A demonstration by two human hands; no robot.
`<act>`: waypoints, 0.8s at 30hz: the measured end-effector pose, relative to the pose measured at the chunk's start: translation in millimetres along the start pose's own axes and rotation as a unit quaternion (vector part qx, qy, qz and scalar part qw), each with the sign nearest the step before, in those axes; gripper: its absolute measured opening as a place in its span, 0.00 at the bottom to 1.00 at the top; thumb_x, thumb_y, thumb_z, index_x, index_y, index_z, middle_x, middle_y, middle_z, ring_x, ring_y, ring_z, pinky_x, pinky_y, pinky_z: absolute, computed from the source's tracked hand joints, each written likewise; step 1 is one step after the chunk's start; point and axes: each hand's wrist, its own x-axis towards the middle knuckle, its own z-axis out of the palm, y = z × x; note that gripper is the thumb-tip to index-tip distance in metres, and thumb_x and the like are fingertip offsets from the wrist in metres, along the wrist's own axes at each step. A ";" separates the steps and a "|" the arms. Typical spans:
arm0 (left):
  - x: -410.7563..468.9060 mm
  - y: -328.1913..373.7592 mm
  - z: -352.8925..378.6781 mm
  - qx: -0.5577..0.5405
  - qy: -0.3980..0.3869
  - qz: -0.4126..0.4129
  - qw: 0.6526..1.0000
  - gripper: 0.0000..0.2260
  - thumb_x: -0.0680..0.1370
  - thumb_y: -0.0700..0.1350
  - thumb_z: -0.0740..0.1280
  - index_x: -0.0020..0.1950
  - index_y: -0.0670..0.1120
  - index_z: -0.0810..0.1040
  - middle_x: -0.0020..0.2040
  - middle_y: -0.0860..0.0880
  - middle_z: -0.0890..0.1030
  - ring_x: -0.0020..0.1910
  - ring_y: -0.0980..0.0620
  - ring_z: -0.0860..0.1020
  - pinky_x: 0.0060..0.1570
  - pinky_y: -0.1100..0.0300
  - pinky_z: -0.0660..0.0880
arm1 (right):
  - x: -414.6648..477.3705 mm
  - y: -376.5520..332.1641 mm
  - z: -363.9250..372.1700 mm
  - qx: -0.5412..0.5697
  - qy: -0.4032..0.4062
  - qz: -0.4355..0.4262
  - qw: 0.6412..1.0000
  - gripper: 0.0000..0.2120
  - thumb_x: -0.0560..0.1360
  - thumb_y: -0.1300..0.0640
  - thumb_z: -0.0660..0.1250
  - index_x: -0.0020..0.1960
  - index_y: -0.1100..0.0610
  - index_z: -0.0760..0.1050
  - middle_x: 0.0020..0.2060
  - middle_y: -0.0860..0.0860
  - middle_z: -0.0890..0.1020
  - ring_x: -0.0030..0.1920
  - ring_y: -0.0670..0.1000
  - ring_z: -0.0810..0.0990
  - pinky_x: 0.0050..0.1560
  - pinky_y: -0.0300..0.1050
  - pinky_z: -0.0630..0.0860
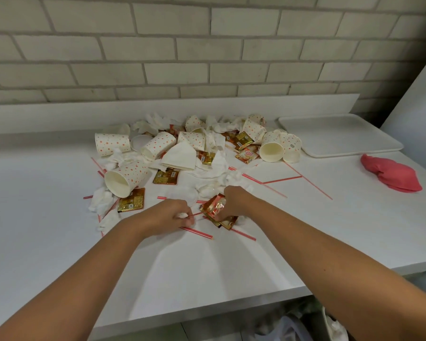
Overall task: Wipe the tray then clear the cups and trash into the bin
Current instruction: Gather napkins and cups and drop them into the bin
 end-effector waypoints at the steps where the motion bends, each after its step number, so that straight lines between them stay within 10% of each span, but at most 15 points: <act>1: -1.1 -1.5 2.4 -0.005 0.003 0.003 1.000 0.08 0.78 0.48 0.65 0.54 0.49 0.80 0.46 0.57 0.75 0.50 0.55 0.74 0.48 0.64 0.69 | -0.4 -1.8 2.5 -0.008 0.004 0.004 1.000 0.31 0.70 0.48 0.73 0.65 0.62 0.67 0.60 0.57 0.76 0.55 0.53 0.75 0.44 0.39 0.68; 24: 14.6 45.6 11.0 0.073 0.114 0.008 0.991 0.08 0.81 0.45 0.58 0.59 0.48 0.72 0.59 0.47 0.78 0.52 0.49 0.76 0.49 0.58 0.72 | -43.3 19.1 -63.6 0.119 0.132 0.006 0.984 0.19 0.74 0.55 0.69 0.62 0.58 0.71 0.59 0.54 0.77 0.58 0.53 0.77 0.55 0.45 0.75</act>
